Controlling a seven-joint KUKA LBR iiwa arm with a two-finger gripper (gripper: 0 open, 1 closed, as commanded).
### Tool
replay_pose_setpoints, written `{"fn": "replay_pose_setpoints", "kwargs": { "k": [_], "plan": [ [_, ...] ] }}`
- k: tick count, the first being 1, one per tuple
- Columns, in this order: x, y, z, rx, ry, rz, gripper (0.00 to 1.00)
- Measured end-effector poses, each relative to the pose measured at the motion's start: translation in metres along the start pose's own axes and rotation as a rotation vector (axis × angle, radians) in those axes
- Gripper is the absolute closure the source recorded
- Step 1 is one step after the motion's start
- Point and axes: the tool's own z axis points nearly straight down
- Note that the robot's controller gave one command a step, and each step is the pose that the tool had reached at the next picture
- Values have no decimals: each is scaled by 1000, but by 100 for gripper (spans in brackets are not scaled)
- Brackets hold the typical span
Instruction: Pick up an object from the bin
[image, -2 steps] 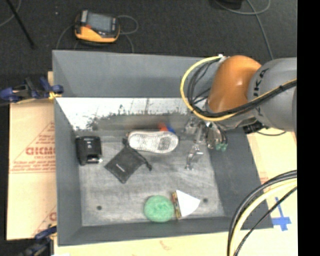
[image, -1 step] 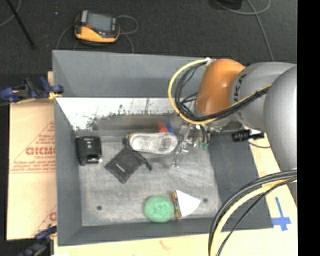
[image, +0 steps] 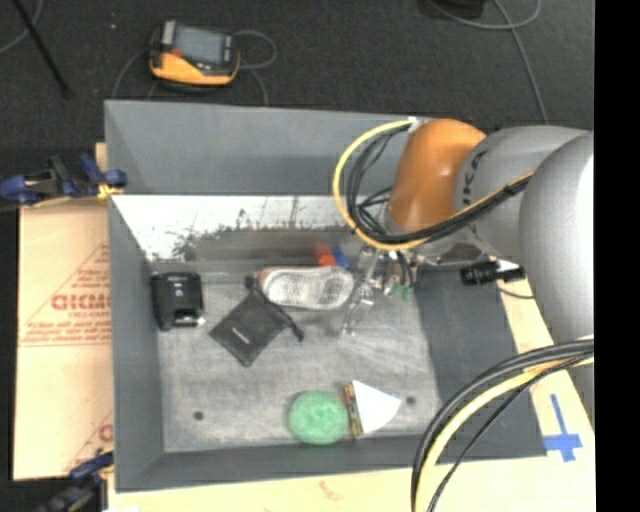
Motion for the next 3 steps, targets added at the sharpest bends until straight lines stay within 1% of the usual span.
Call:
{"fn": "replay_pose_setpoints", "kwargs": {
  "k": [1,2,3],
  "plan": [
    [15,-8,-20,-5,4,-111,0],
    [12,-8,-27,-5,-1,-138,0],
    [23,28,5,-14,-61,-22,100]
  ]
}}
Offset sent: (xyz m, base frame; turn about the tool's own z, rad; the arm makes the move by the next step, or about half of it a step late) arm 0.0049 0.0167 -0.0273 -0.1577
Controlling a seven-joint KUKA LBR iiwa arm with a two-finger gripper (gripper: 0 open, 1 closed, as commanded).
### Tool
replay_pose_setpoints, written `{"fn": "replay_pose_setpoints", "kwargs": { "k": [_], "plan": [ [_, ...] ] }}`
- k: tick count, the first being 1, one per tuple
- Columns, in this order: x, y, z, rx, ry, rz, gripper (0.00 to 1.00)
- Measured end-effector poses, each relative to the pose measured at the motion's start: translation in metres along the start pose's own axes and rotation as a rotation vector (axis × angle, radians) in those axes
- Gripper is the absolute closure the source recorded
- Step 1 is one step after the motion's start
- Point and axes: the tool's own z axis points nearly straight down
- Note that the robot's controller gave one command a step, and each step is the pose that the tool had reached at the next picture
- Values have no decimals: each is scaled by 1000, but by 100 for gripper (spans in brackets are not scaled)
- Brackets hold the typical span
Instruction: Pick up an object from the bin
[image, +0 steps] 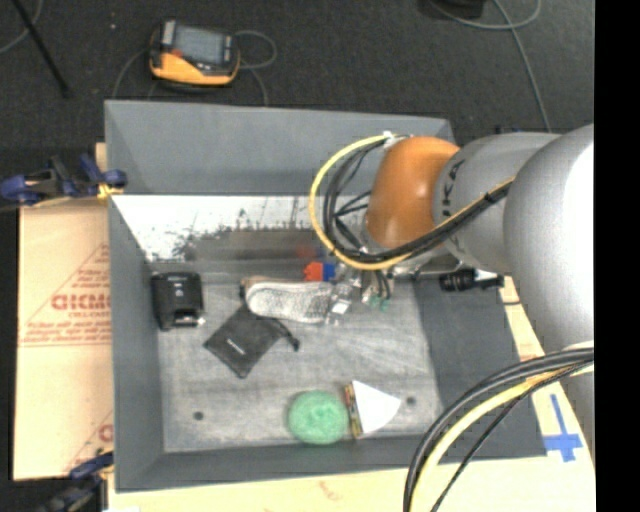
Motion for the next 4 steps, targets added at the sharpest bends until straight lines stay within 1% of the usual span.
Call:
{"fn": "replay_pose_setpoints", "kwargs": {
  "k": [1,2,3,4],
  "plan": [
    [0,0,0,0,0,0,100],
    [13,-5,12,7,57,-3,0],
    [13,-4,12,6,58,-6,100],
    [13,-4,12,6,58,-6,100]
  ]
}}
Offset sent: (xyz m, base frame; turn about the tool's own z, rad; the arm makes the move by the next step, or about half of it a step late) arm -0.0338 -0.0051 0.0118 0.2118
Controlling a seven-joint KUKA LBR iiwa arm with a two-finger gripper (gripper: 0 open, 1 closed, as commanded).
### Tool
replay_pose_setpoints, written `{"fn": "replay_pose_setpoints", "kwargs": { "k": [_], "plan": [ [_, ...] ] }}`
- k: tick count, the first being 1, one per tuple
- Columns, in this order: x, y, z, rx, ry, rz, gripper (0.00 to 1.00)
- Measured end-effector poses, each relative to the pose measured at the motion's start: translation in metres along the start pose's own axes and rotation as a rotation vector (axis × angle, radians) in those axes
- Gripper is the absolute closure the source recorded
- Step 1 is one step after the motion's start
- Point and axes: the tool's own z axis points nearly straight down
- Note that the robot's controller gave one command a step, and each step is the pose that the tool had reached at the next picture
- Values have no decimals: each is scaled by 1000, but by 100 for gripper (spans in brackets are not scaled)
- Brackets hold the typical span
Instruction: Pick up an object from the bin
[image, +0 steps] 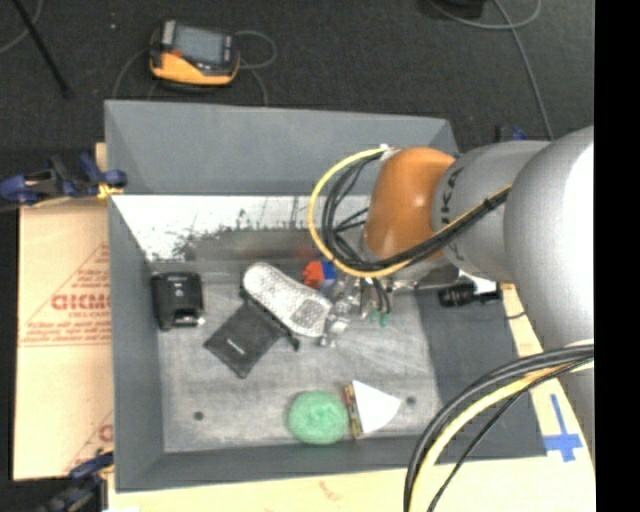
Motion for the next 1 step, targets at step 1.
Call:
{"fn": "replay_pose_setpoints", "kwargs": {
  "k": [1],
  "plan": [
    [-4,-5,-154,-1,4,-3,100]
  ]
}}
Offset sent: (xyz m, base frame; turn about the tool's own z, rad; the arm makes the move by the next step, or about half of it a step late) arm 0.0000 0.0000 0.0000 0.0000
